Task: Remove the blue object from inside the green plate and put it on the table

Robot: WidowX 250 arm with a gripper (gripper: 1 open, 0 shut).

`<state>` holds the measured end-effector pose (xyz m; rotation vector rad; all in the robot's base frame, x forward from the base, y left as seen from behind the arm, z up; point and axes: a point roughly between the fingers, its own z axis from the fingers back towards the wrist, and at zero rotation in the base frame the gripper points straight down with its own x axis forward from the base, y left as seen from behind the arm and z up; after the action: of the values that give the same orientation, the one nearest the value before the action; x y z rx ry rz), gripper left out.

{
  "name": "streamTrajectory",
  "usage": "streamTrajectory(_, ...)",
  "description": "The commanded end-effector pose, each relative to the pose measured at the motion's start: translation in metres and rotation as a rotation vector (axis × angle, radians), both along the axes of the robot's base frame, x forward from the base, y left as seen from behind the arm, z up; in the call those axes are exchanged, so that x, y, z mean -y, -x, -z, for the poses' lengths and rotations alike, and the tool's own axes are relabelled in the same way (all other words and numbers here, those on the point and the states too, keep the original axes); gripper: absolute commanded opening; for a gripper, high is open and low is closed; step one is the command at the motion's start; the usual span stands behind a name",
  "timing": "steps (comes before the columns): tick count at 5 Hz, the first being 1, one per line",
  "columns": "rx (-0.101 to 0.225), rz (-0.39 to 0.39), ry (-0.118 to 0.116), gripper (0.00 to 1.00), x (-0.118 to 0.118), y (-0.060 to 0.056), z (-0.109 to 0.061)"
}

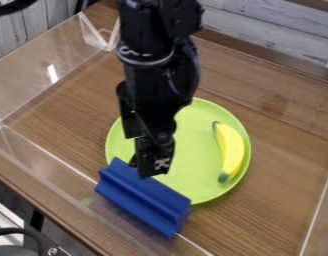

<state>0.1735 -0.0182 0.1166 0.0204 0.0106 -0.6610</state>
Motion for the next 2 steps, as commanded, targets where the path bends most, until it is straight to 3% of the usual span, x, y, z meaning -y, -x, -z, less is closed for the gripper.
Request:
streamTrajectory(1,0.036,0.011,-0.011,1.00,-0.015,-0.003,0.008)
streamTrajectory(2,0.037,-0.012,-0.018,1.00,-0.024,-0.003,0.022)
